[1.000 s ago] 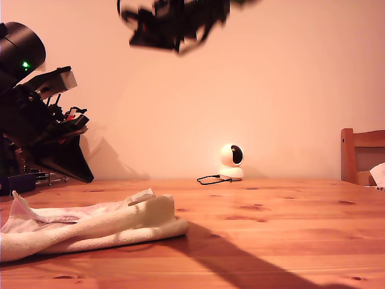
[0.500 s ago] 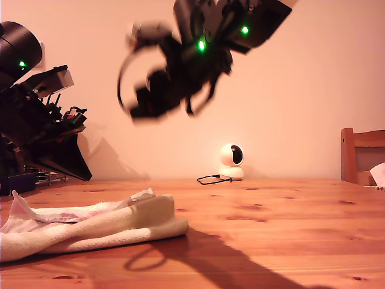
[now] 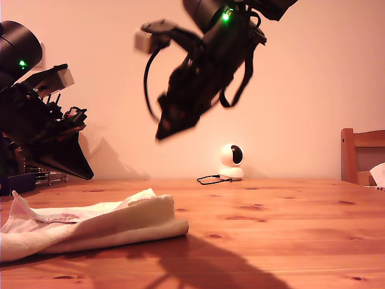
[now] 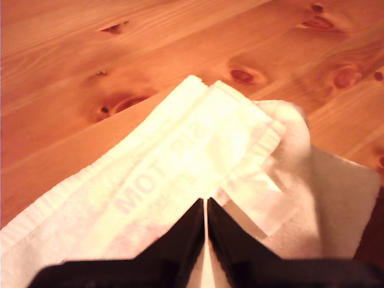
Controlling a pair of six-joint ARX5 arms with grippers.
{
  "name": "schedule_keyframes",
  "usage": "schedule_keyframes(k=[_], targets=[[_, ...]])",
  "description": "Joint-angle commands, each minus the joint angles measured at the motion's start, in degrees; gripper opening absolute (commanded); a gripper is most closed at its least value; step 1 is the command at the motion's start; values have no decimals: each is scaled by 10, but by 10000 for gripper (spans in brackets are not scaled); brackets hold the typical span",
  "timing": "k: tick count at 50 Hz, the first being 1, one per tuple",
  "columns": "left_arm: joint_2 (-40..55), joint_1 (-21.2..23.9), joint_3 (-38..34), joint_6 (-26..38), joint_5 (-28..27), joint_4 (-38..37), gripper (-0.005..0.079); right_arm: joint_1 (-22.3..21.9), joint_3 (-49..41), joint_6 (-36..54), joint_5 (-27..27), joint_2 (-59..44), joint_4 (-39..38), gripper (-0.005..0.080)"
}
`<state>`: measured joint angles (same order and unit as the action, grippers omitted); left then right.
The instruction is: Fold the tea towel in front of you. After folding it, place it to the left side.
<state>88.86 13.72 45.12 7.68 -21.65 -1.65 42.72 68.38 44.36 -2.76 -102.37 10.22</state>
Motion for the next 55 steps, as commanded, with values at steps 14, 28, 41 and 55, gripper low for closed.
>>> schedule_keyframes(k=[14, 28, 41, 55], targets=[[-3, -2, -5, -2, -23, -2, -19, 38, -56, 28, 49, 2, 45, -13], [-3, -2, -5, -2, -39, -4, -19, 38, -87, 58, 43, 2, 60, 2], [-3, -2, -5, -2, -56, -4, -19, 38, -87, 117, 16, -2, 59, 365], [-3, -2, -5, -2, -66, -5, -19, 38, -87, 161, 19, -34, 12, 370]])
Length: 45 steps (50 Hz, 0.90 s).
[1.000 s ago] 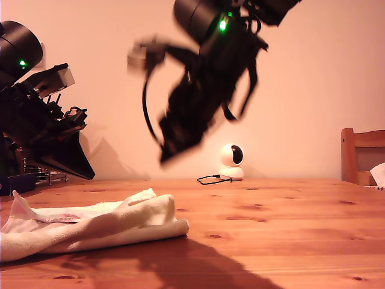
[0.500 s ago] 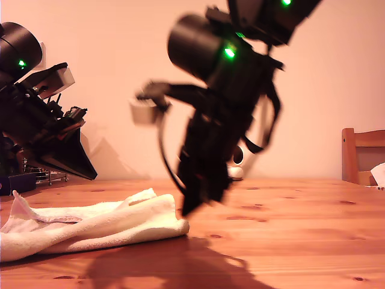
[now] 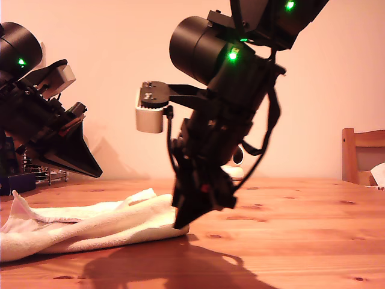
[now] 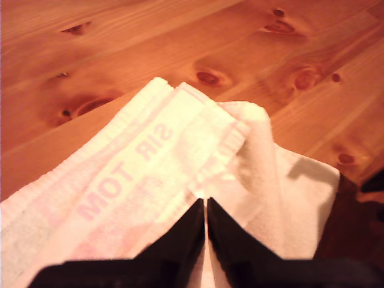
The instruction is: Fold the tea towel in front of you. After folding it, place it to the left side.
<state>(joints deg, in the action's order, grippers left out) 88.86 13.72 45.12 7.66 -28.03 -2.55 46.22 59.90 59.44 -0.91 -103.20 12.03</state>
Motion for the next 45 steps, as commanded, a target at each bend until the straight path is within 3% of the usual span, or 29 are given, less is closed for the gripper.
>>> schedule_keyframes(k=[1, 19, 32, 38, 45], targets=[[-3, -2, -5, -2, -3, 4, -19, 3, -2, 11, 0, -26, -8, 370], [-3, -2, -5, -4, -10, 4, -19, -2, -2, 40, 15, -68, -44, 315], [-3, -2, -5, -15, -38, 4, -19, -9, -2, 45, 7, -81, -62, 170], [-3, -2, -5, -14, -51, -12, -19, -12, -2, 45, -2, -94, -65, -24], [-4, 0, -5, 6, -63, -50, -19, -12, -2, 26, 2, -93, -67, -11]])
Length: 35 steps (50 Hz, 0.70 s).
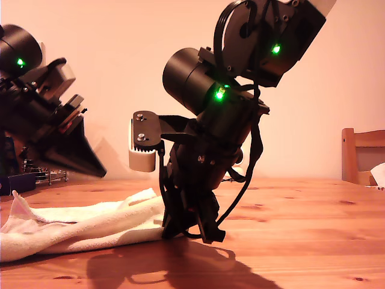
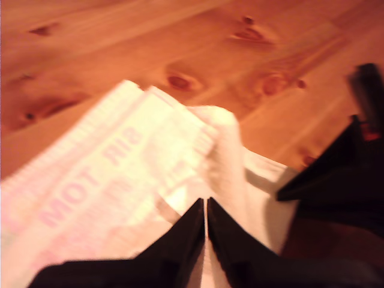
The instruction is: Fold the tea towel in front of you. After folding it, place it to the left side.
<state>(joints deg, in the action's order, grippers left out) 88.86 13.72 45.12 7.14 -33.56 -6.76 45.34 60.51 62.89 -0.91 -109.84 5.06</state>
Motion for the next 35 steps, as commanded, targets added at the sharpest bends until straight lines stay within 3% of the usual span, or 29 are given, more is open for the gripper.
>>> schedule_keyframes(k=[1, 13, 35], targets=[[-4, 1, -5, 18, -10, -14, -19, -3, -7, -13, 3, -25, 3, -11], [-16, 22, -5, 23, -76, -53, -19, -3, 4, -59, 15, 5, 14, -11], [-76, 77, -5, 55, -56, -121, -19, 0, 15, -91, 15, 90, 50, -11]])
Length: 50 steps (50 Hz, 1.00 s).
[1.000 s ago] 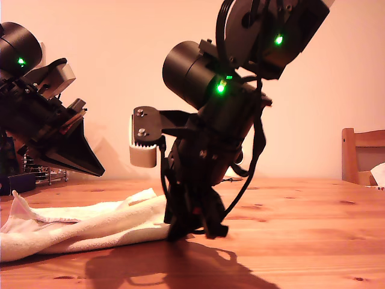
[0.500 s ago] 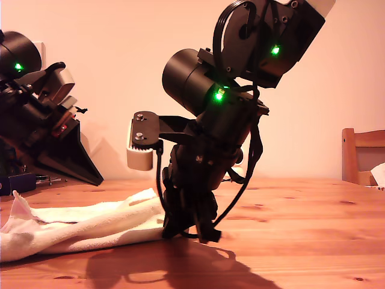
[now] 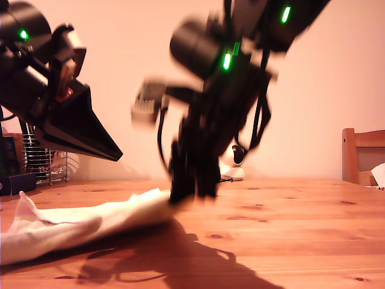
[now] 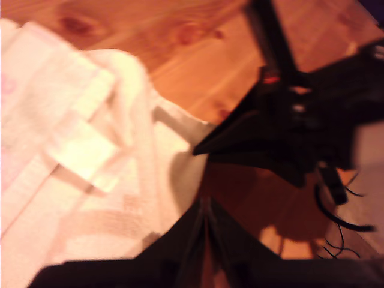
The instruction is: Fold the tea towel in front of you. After folding it, place it to the left side.
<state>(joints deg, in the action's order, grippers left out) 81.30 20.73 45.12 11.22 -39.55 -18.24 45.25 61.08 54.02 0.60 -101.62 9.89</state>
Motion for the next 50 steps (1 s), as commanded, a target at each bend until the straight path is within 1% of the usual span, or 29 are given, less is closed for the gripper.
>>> schedule_keyframes(k=[1, 6, 11, 18, 24, 27, 29, 33, 36, 39, 44, 47, 50], targets=[[-1, 10, -5, 15, 7, -8, -19, 1, 12, -2, 0, 9, 2, -11], [-4, 28, -5, 23, 33, -16, -19, 1, 21, -3, 0, 23, 13, -11], [-4, 47, -5, 23, 86, -14, -19, 5, 30, -3, 0, 37, 27, -11], [-4, 74, -5, 20, 126, -8, -19, 9, 44, -7, 0, 52, 36, -11], [-4, 98, -5, 12, 181, 1, -5, 10, 52, -18, 0, 52, 47, -11], [-4, 110, -5, 12, 218, 1, 47, 12, 53, -18, 0, 52, 50, -11], [-4, 119, -5, 12, 245, 1, 110, 13, 53, -18, 0, 52, 50, -11], [-4, 134, -5, 12, 295, 2, 269, 15, 53, -18, 0, 52, 52, -11], [-4, 143, -5, 11, 330, 4, 360, 16, 53, -18, 0, 52, 55, -11], [-4, 149, -5, 7, 344, 4, 391, 17, 53, -19, 0, 52, 57, -11], [-4, 155, -5, -6, 351, 8, 392, 18, 53, -23, 0, 52, 58, -11], [-3, 160, -5, -21, 351, 17, 391, 20, 54, -28, 0, 52, 58, -11], [-3, 165, -5, -23, 355, 28, 389, 20, 54, -31, 0, 53, 58, -11]])
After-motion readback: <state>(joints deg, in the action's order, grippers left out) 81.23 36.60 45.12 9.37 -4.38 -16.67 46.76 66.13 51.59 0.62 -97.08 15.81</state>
